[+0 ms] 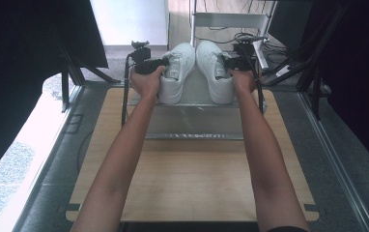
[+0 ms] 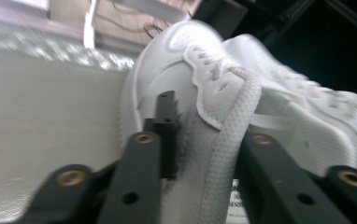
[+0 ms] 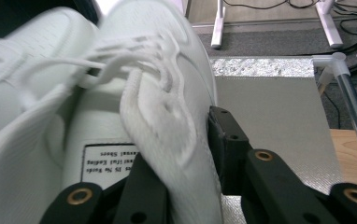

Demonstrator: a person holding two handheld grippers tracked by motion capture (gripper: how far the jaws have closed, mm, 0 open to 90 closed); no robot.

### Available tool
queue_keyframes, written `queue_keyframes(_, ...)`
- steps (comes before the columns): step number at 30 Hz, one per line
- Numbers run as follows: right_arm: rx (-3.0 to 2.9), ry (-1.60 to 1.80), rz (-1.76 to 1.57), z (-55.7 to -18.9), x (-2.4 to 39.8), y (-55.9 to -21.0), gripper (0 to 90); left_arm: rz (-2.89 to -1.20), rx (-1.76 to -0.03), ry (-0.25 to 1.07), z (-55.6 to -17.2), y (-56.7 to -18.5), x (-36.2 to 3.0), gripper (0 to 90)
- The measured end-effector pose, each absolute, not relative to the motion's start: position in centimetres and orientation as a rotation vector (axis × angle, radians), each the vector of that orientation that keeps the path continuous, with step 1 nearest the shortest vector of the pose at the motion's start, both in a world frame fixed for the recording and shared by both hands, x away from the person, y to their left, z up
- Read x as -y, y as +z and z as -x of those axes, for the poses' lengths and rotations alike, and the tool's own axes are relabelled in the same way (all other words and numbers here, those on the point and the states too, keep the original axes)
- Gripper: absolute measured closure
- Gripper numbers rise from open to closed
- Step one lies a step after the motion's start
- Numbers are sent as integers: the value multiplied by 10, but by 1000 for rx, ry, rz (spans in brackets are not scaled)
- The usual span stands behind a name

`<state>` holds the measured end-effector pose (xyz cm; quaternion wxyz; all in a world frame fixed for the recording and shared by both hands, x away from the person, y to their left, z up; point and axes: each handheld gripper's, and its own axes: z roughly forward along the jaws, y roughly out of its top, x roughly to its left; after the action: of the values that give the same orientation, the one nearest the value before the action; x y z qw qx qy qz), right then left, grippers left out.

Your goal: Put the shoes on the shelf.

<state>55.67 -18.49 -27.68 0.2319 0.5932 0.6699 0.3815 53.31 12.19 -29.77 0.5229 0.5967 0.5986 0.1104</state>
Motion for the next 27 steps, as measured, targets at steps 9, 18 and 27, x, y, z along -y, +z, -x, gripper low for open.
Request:
queue_keyframes(9, -1806, 1182, -1565, -550, 189, -278, 534, -1459, -1322, 302, -531, -295, -121, 522)
queue_keyframes(18, -1736, 1298, -1423, -523, 199, -246, 517, -1424, -1234, 302, -519, -278, -129, 451)
queue_keyframes(27, -1801, 1346, -1372, -504, 220, -242, 528, -1457, -1182, 307, -496, -264, -144, 442)
